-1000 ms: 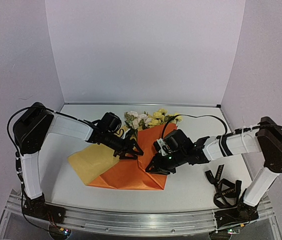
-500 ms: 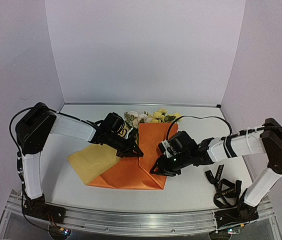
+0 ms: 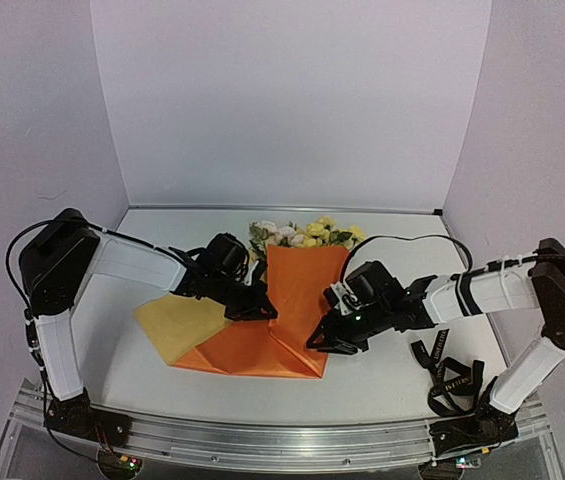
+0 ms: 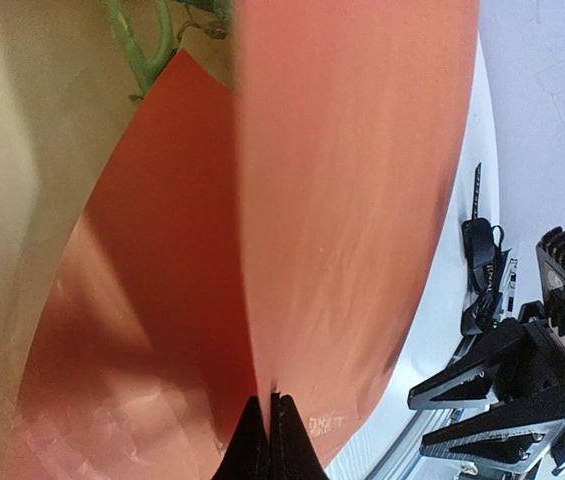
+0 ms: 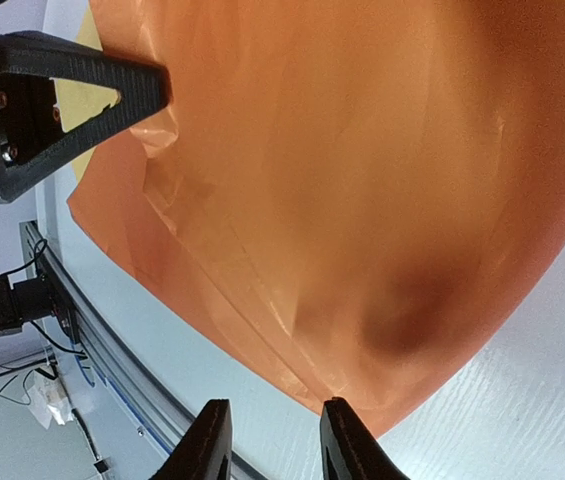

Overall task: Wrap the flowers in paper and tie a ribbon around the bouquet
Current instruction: Press the fold line on the 1/4-folded wrapping paper, then pick up the two-thirds-folded wrapping paper from the center of the board.

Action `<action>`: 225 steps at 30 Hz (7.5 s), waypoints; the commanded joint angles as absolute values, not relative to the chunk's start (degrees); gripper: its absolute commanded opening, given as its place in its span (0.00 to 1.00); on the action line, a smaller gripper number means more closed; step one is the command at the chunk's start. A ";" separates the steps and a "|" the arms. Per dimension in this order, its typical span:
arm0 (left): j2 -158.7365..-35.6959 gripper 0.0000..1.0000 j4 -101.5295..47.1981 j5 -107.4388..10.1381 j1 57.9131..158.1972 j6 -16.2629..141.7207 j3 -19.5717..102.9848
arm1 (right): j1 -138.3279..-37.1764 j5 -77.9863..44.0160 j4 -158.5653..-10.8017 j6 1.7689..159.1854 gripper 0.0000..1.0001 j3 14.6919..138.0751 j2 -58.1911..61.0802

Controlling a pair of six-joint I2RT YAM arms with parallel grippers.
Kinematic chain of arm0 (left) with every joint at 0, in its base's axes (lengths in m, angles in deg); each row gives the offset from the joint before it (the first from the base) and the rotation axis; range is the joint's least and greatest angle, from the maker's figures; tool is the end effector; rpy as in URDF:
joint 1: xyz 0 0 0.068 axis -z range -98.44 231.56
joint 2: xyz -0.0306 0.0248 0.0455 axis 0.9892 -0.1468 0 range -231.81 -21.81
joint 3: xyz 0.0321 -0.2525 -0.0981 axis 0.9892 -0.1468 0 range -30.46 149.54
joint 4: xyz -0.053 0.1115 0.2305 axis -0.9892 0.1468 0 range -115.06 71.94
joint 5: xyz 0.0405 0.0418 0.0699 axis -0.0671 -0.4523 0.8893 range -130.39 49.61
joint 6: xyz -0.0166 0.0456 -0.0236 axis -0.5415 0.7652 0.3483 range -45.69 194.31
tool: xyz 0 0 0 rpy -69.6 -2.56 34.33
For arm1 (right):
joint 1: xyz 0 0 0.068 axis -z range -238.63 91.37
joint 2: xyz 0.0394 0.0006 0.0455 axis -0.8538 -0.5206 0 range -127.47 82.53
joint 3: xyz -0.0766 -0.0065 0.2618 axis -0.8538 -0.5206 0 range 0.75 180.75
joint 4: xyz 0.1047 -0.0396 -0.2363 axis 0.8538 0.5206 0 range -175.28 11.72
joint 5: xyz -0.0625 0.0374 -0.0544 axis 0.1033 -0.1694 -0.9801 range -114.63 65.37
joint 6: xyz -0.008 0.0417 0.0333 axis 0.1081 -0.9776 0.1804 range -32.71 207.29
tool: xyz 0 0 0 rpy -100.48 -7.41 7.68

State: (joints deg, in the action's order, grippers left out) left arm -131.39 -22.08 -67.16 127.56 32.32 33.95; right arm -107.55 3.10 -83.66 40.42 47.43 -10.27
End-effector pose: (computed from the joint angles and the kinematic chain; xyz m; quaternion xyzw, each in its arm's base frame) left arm 0.2624 -0.2949 0.1519 0.1145 0.9052 -0.3969 0.0997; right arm 0.1957 0.2499 0.1642 -0.1026 0.9039 0.4095 0.0689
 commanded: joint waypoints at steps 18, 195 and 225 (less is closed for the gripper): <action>-123.80 0.00 -21.75 -59.07 129.37 29.56 28.86 | -110.36 1.48 -89.53 33.81 0.32 44.11 -14.13; -89.68 0.37 -4.31 -37.61 132.48 -7.02 -4.32 | -111.57 -1.07 -64.15 47.50 0.22 80.13 -34.70; -91.85 0.00 -1.00 -36.02 123.22 5.30 0.06 | -113.83 -10.34 -61.81 43.48 0.21 84.12 -38.74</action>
State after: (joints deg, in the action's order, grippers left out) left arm -92.75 -2.33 -38.72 124.82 1.55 -3.48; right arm -113.04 -6.92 -63.06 44.71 81.78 -37.54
